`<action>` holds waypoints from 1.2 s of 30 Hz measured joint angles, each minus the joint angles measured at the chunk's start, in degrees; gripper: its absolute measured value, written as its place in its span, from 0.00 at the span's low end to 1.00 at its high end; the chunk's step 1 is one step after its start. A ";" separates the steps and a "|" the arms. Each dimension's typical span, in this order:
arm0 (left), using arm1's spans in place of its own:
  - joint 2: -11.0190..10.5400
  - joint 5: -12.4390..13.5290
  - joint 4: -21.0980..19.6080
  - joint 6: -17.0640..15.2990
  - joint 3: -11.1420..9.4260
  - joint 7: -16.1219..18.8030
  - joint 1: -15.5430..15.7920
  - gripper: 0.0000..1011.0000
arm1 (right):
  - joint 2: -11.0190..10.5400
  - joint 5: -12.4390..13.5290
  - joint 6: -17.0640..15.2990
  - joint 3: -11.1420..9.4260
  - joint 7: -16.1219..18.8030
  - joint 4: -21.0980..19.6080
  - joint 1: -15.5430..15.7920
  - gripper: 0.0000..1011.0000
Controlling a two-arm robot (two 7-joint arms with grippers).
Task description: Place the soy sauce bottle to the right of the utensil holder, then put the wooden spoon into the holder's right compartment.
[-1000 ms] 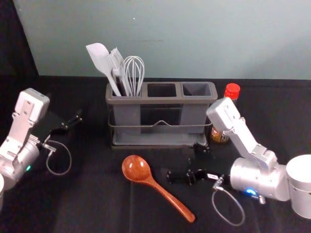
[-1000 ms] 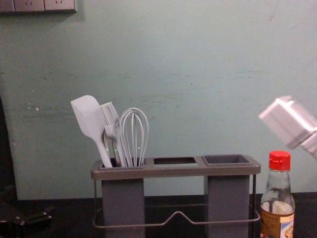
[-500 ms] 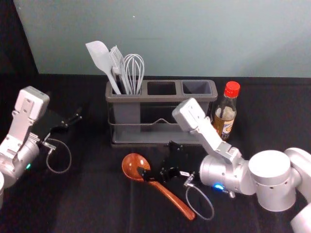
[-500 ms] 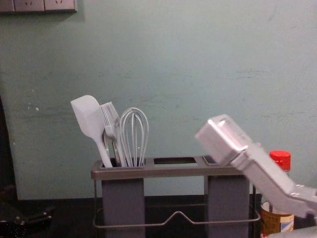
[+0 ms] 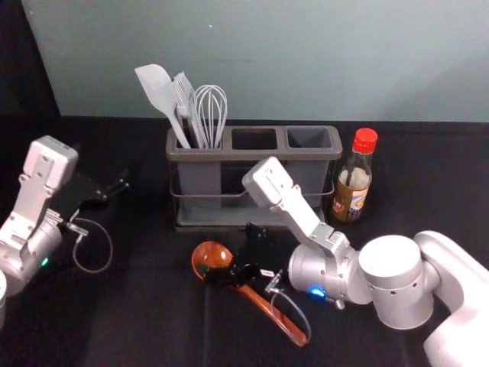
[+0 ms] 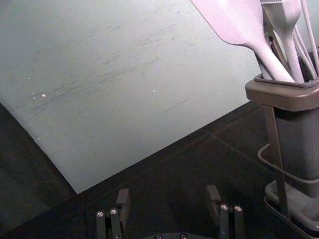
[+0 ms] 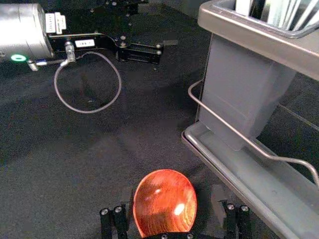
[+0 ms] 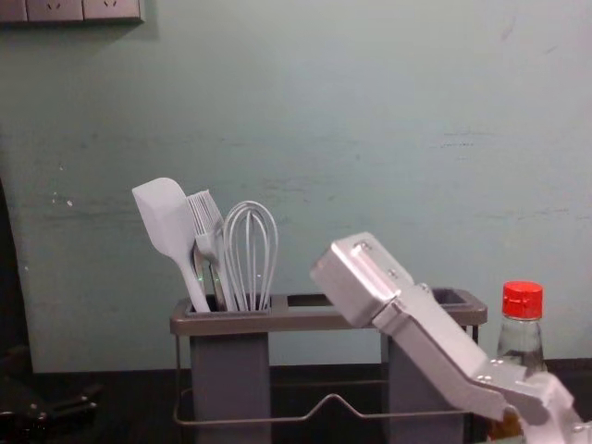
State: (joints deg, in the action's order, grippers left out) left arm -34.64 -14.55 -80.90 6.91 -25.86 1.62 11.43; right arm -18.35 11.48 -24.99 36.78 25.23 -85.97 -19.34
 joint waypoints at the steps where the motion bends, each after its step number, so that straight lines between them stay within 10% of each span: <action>1: 0.00 0.00 0.00 0.00 0.00 0.00 0.00 0.99 | 0.29 -0.37 -0.16 0.07 -0.09 0.28 -0.09 0.99; 36: 0.00 0.00 0.00 0.00 0.00 0.00 0.00 0.99 | 5.28 -6.33 -0.53 0.30 0.55 5.16 -0.71 0.99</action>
State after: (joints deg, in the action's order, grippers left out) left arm -34.64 -14.55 -80.90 6.91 -25.86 1.62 11.43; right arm -13.06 5.15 -25.52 37.08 25.79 -80.81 -20.05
